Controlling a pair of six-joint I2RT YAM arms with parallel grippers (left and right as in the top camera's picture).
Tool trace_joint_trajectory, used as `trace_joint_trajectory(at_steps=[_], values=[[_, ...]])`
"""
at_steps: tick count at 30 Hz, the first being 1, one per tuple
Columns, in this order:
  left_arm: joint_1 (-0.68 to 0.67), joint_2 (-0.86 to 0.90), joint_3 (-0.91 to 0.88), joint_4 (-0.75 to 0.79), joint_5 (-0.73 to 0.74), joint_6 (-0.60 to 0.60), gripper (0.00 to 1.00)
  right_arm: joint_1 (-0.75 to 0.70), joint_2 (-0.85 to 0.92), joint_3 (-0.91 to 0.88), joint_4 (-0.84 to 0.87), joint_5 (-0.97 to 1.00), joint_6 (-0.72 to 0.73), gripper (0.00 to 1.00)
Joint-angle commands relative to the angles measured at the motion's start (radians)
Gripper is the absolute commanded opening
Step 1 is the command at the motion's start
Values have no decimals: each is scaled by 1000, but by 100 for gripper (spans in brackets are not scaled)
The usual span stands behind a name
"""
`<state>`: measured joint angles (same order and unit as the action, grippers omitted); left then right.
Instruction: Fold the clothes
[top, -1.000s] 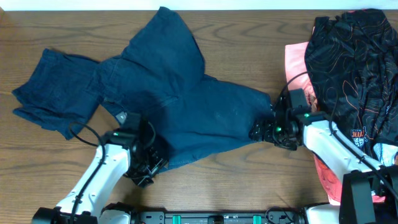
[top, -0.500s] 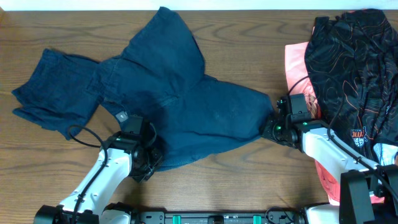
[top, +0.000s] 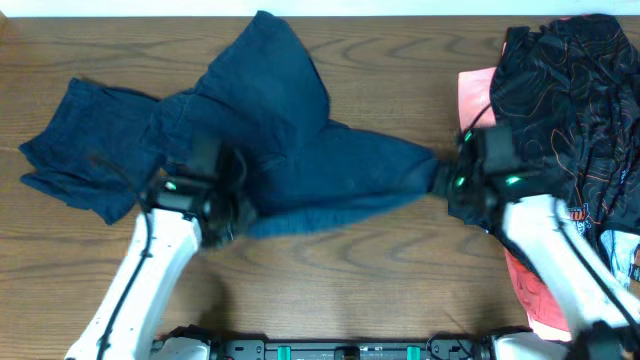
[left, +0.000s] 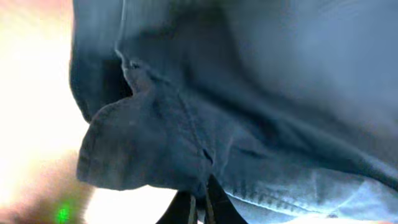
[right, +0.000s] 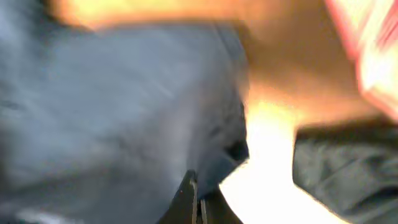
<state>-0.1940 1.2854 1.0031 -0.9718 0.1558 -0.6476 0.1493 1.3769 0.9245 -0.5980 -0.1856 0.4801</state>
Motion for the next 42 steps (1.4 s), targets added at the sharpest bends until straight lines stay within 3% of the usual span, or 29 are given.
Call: trace_joint_trajectory(at_steps=[1,10,17,21,28,32,37,42], values=[[-1,-29,247,-61,-72,183,6,-56,-82,211,-119,34,-101,1],[-1,-29,866,-234,-116,263,6,-176,-98,677,-426,40,-222,1],[-1,-31,1161,-270,-116,277,6,-203,-98,988,-545,72,-253,1],[-1,-31,1174,-303,-89,276,6,-203,-98,1043,-573,85,-253,1],[-7,79,1123,-455,167,277,6,-203,-16,1040,-716,152,-254,1],[-27,173,1088,-498,192,278,6,-190,42,1037,-726,150,-254,1],[-27,289,1074,-500,192,311,6,-111,106,1037,-645,51,-253,1],[-27,365,1074,-500,191,332,6,4,163,1037,-436,24,-174,1]])
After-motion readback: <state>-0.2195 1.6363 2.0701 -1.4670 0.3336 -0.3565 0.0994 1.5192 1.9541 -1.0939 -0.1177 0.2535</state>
